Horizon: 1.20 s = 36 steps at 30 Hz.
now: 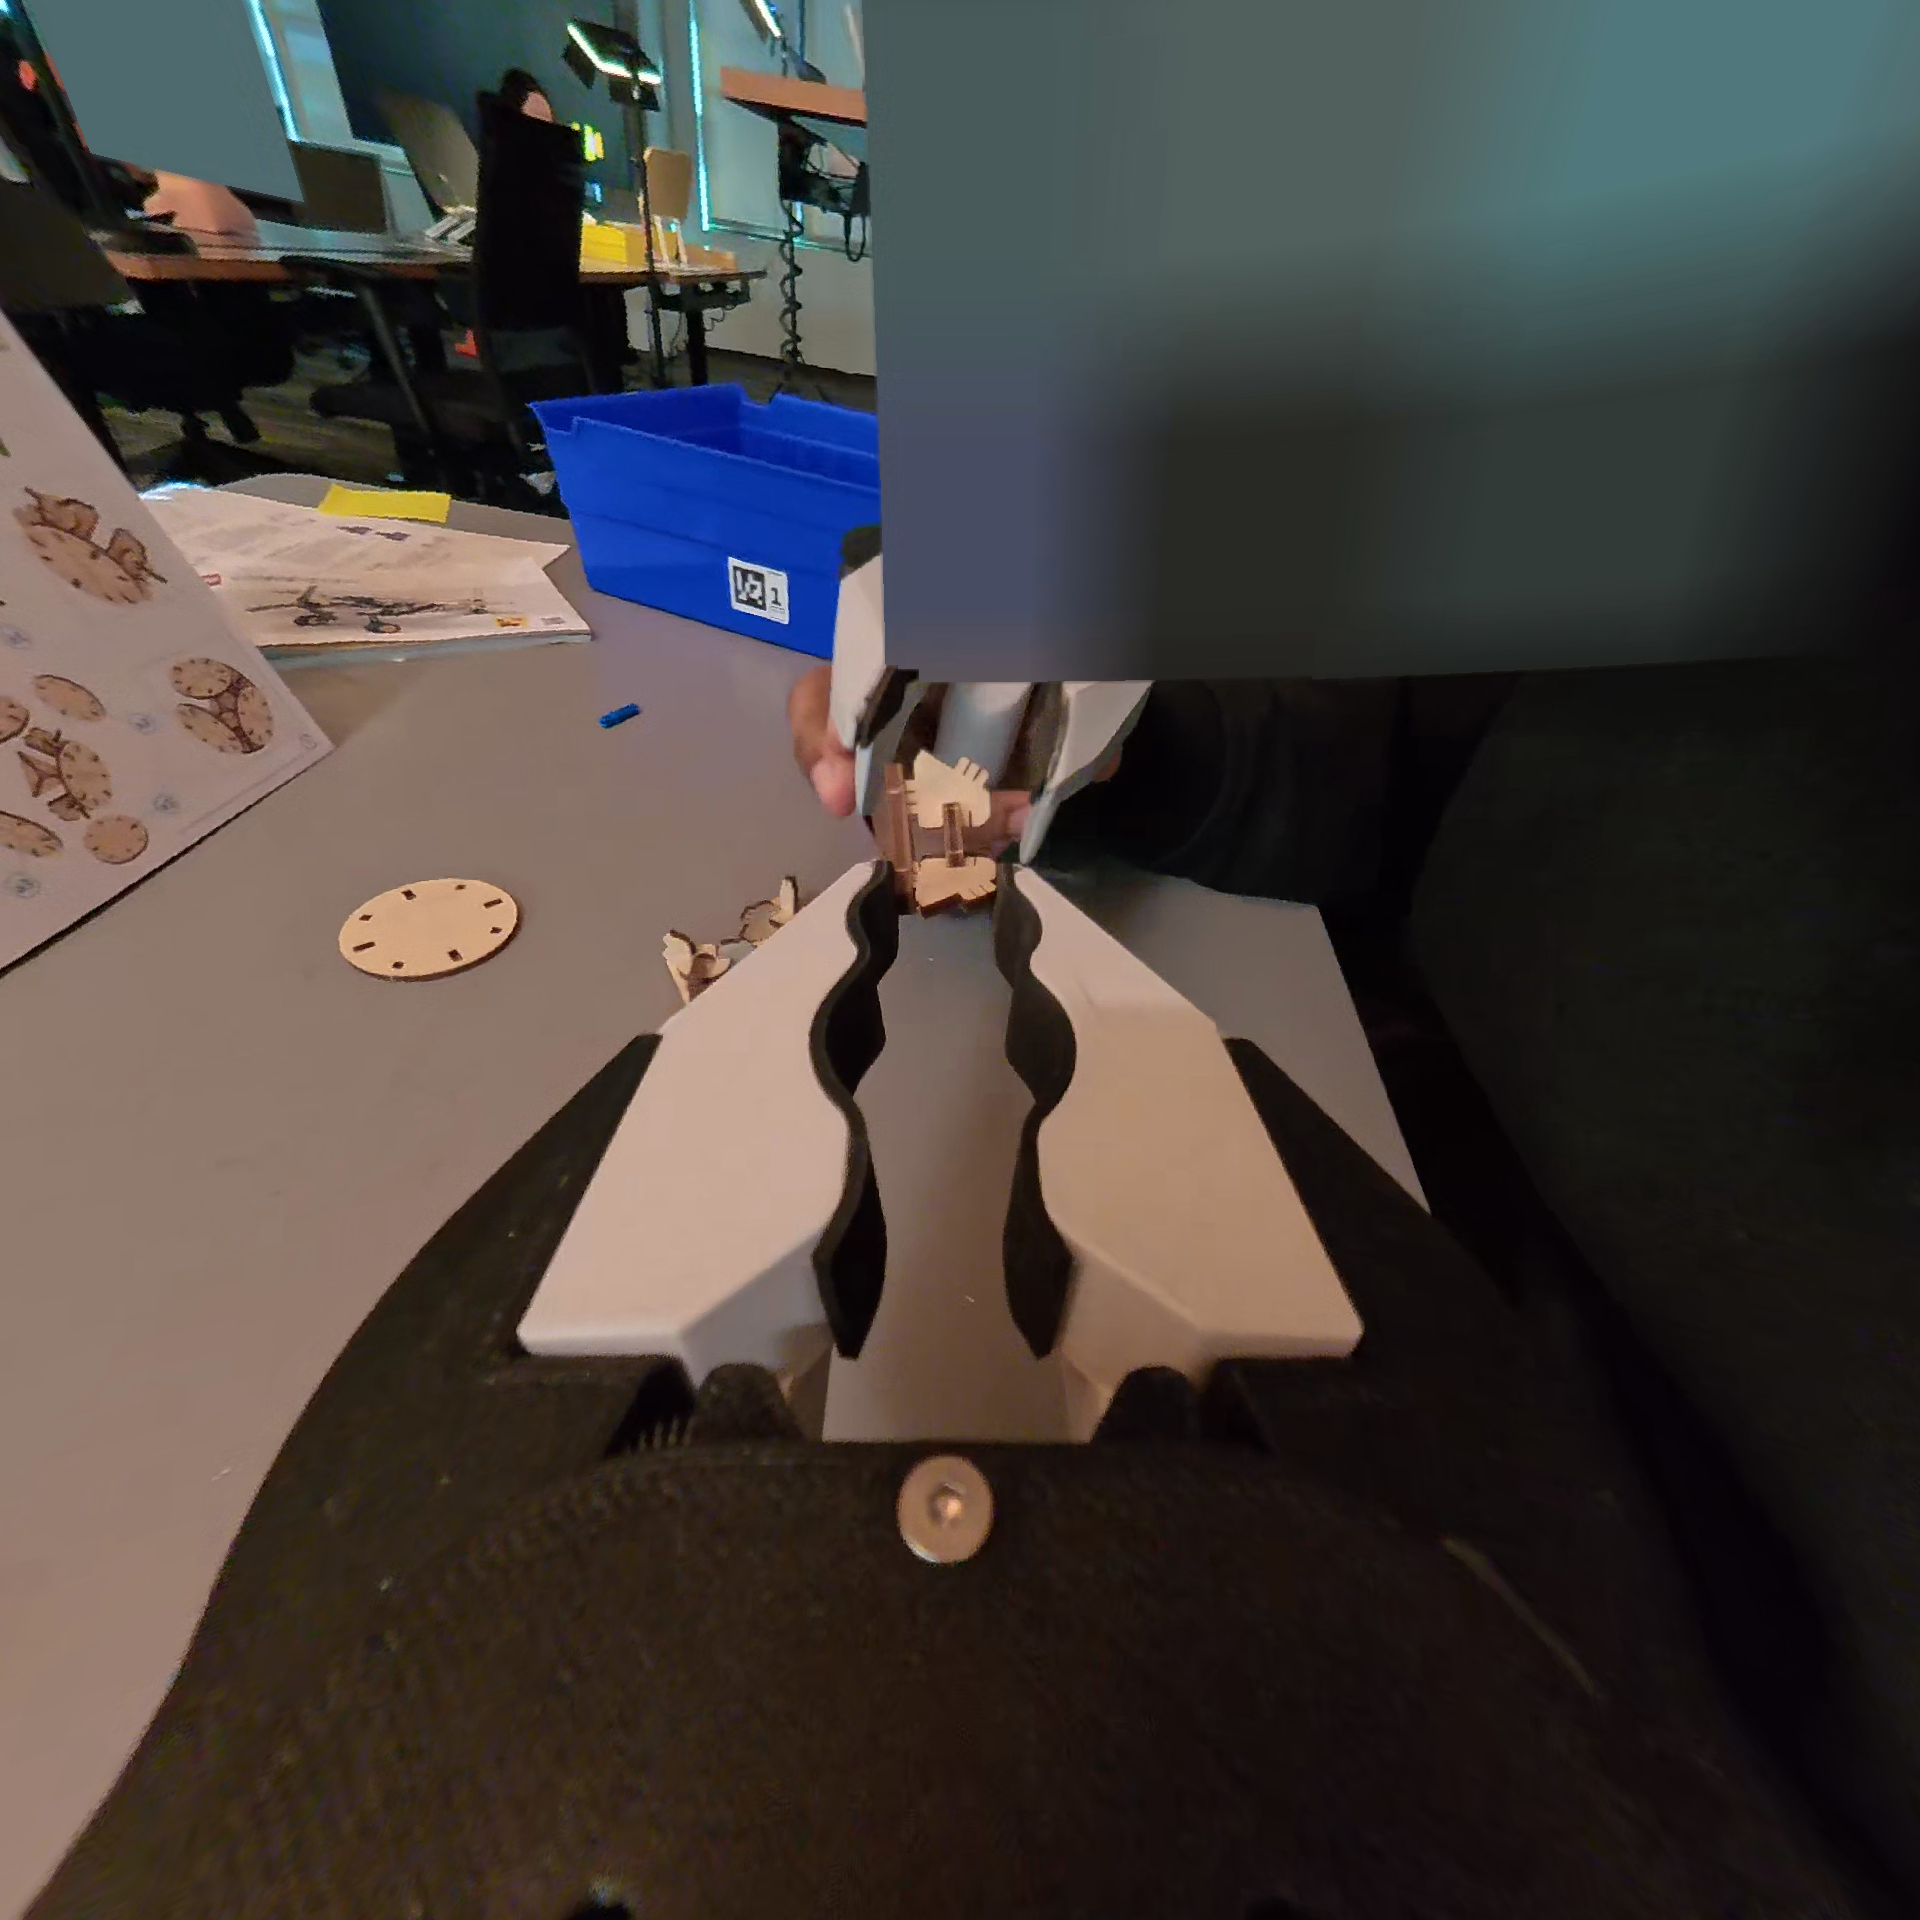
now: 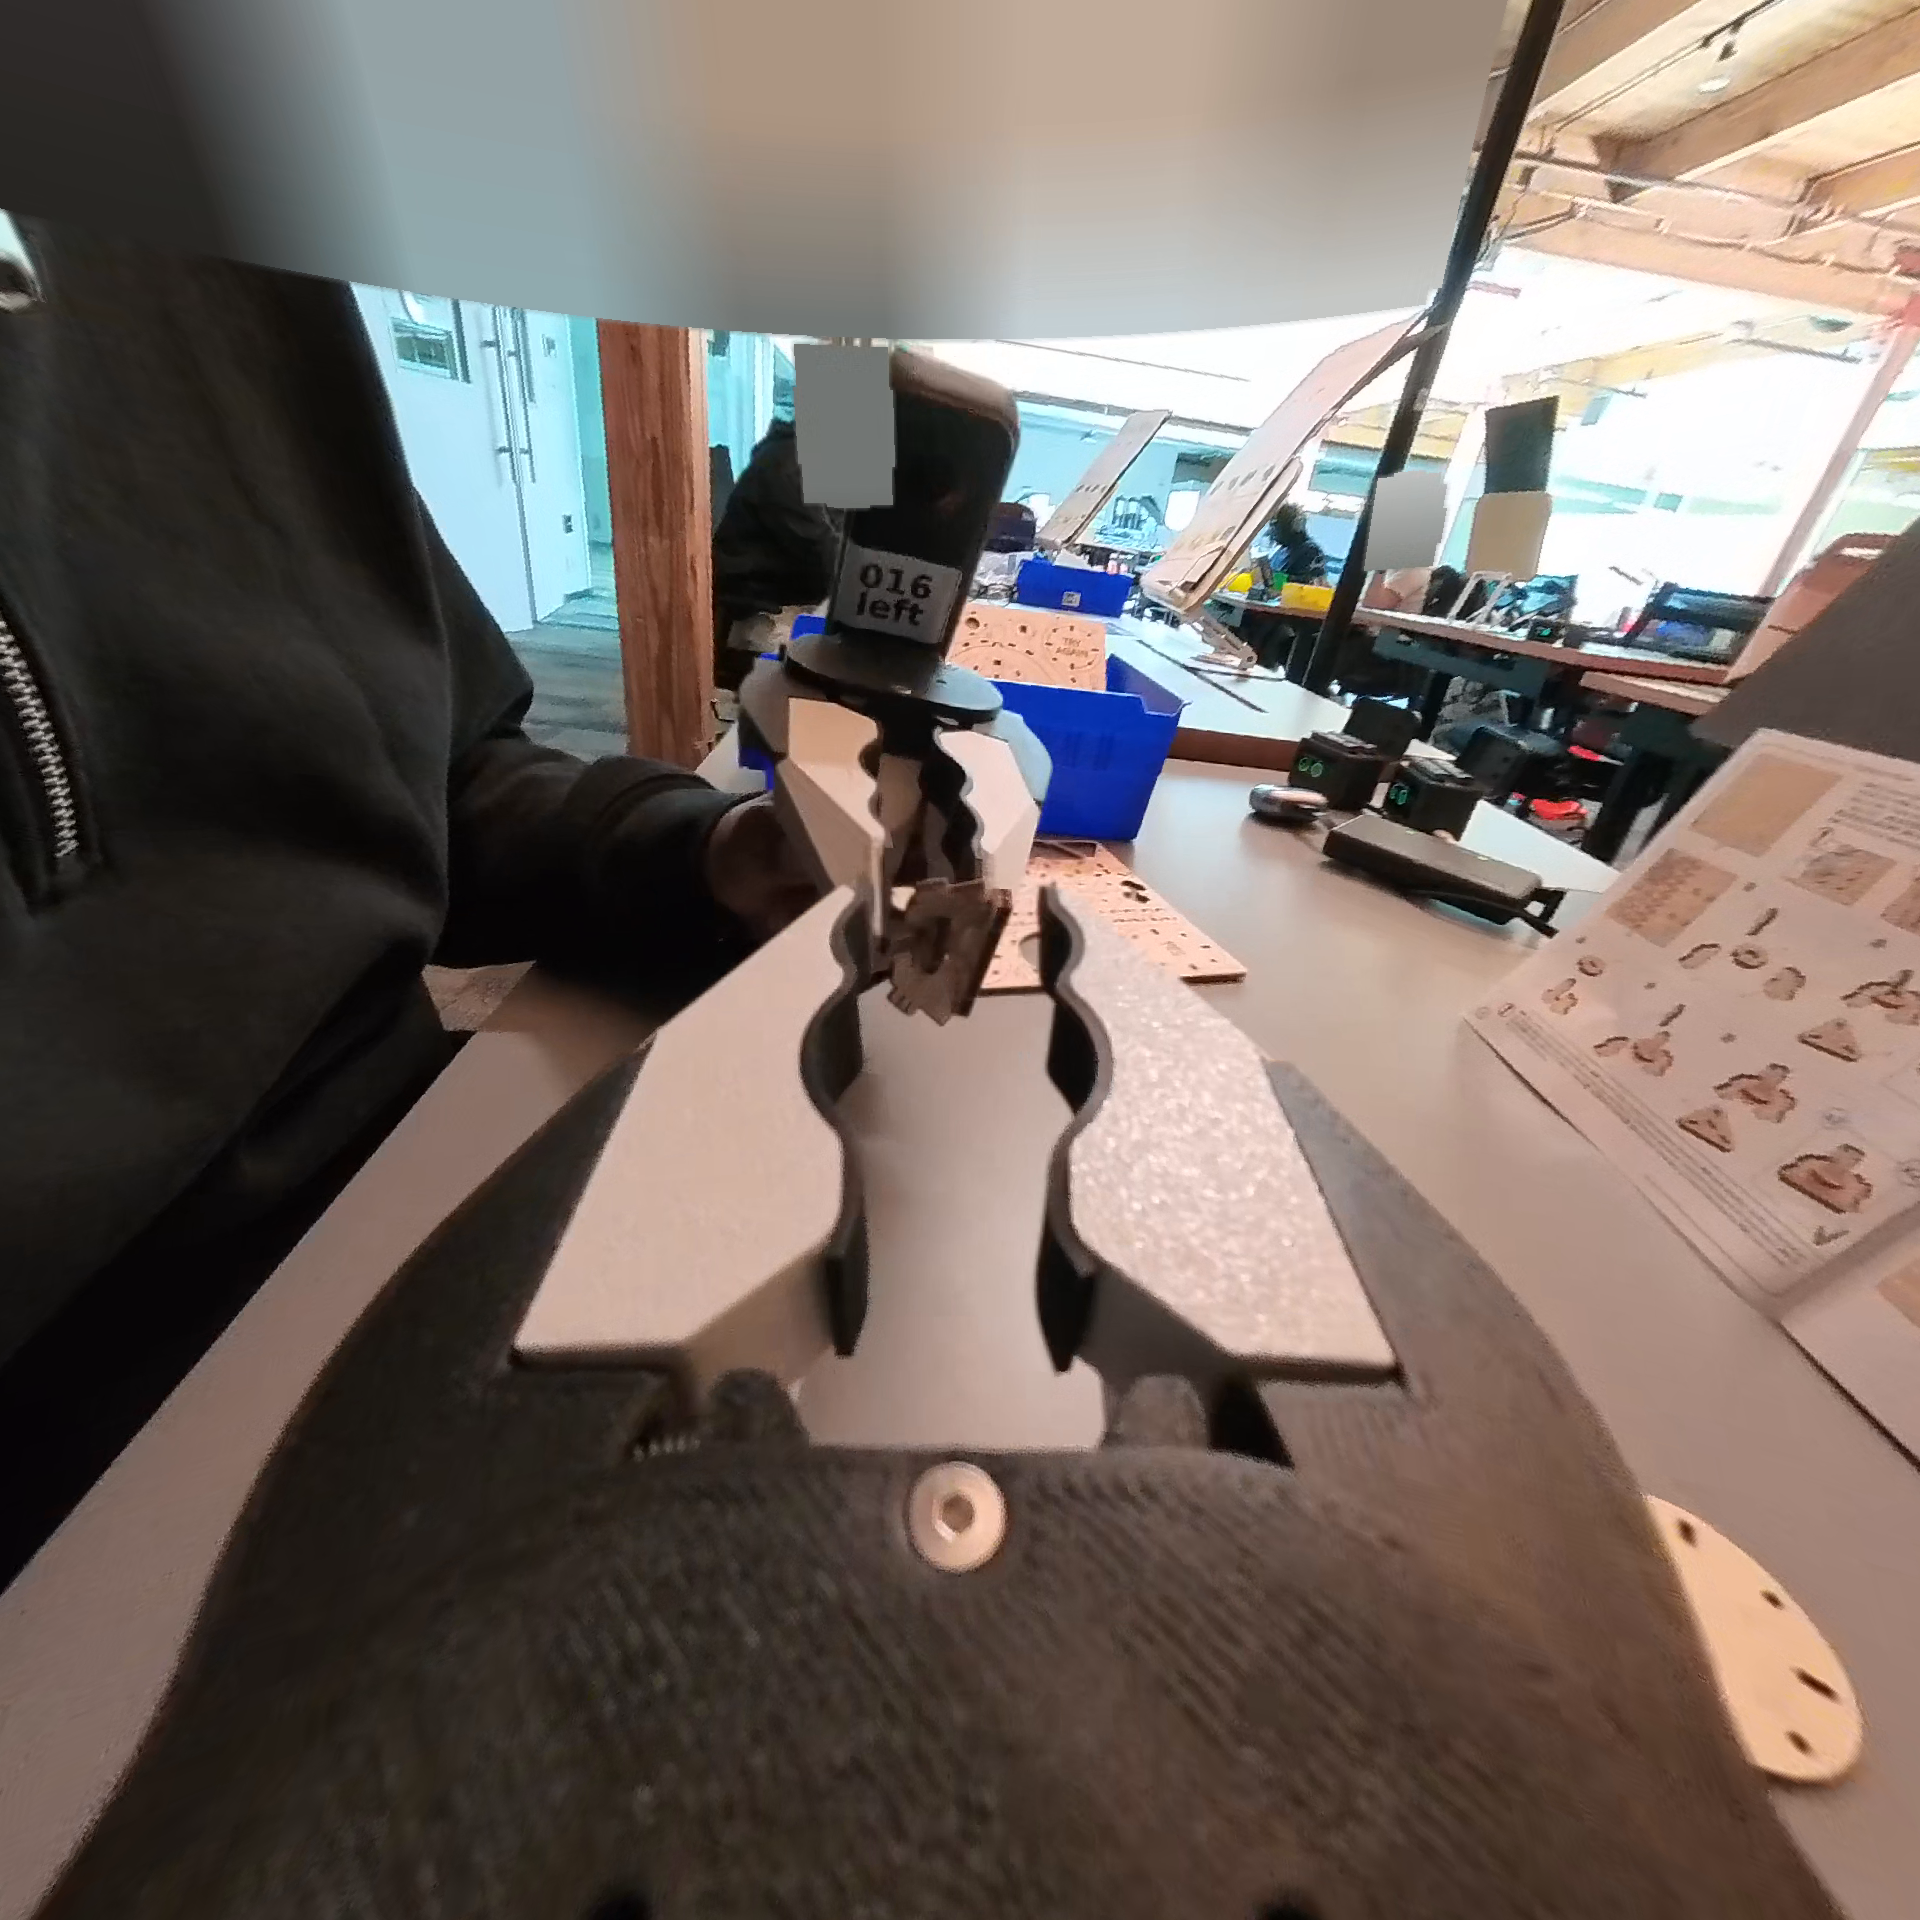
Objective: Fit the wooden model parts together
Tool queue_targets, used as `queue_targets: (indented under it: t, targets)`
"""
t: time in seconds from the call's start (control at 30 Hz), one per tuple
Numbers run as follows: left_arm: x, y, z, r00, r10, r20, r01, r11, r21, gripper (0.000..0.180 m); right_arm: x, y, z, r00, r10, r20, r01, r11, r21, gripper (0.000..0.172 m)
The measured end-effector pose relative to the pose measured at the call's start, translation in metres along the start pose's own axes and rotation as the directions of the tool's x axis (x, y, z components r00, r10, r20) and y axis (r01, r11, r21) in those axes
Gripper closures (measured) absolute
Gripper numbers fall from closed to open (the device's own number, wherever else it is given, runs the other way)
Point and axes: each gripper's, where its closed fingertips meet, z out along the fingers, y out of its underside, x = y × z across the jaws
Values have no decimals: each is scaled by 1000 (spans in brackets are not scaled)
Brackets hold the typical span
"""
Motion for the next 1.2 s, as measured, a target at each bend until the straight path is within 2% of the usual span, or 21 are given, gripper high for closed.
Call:
queue_targets:
  t: [0.57,0.93,1.03,1.2]
  targets:
    - [-3,0,-2,997,-71,-32,72,997,18,160,9,3,-2,999,-13,-51,12,1000,-6,145]
    - [-5,-8,-8,982,-167,-85,173,982,73,160,8,1,-2,998,-33,-57,34,999,5,147]
    - [-2,-13,-9,979,-166,-115,178,979,100,160,8,2,0,998,-4,-57,5,1000,4,146]
    - [-5,-21,-13,980,-165,-110,182,968,171,162,7,1,6,990,141,-30,-140,990,23,136]
